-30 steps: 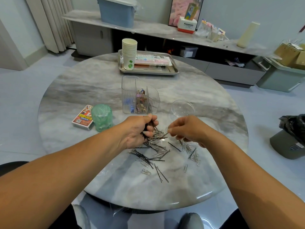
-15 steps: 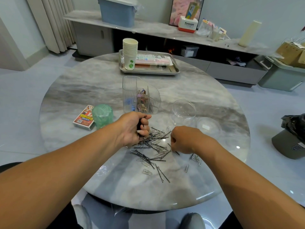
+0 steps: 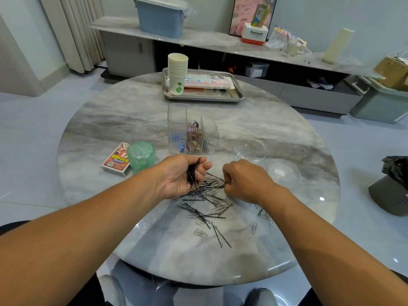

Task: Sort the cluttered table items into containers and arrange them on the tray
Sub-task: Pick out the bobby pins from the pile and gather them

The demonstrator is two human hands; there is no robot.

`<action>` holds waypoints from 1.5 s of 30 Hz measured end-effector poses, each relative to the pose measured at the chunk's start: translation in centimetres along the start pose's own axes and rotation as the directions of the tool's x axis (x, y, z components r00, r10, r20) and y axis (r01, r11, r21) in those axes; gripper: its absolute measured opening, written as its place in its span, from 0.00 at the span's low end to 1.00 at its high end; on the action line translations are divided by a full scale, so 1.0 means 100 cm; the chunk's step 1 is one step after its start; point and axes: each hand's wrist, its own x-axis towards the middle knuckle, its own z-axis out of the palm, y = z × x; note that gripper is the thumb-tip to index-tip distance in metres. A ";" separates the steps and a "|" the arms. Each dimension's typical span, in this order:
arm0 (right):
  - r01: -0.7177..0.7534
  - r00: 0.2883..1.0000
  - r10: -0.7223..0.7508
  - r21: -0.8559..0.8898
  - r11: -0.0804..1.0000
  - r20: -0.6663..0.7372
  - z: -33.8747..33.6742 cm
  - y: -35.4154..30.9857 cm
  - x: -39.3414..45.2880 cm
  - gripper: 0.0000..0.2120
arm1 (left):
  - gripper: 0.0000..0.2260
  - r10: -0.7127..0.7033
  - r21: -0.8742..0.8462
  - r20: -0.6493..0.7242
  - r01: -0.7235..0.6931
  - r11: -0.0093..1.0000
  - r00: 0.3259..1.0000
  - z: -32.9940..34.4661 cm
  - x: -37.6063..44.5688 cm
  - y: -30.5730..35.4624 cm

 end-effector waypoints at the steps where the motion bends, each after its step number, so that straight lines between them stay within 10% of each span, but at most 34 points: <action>1: 0.006 1.000 -0.006 -0.011 1.000 0.021 0.001 0.000 0.000 0.07 | 0.08 -0.006 -0.002 0.012 0.006 1.000 1.000 0.000 -0.001 0.001; 21: -0.073 0.992 0.064 0.077 0.994 0.112 0.000 -0.012 -0.004 0.15 | 0.26 0.005 0.059 -0.065 -0.001 0.998 0.998 -0.003 0.002 -0.001; 25: -0.282 0.959 0.224 0.633 0.721 0.173 -0.015 -0.001 -0.003 0.17 | 0.25 0.011 0.062 -0.130 -0.003 0.998 0.991 -0.005 0.004 0.000; 30: -0.181 0.975 0.185 0.921 0.346 0.122 -0.027 -0.007 -0.003 0.18 | 0.26 0.006 0.127 -0.113 0.009 0.992 0.994 0.001 0.002 -0.007; 42: -0.073 0.955 0.295 0.956 0.284 -0.014 -0.021 -0.035 -0.009 0.06 | 0.22 -0.031 0.057 -0.048 0.034 0.998 0.998 0.009 0.002 -0.009; 45: -0.184 0.958 0.270 0.927 0.327 0.095 -0.024 -0.034 -0.012 0.20 | 0.19 0.031 -0.062 -0.080 -0.036 0.997 0.996 0.011 0.004 -0.002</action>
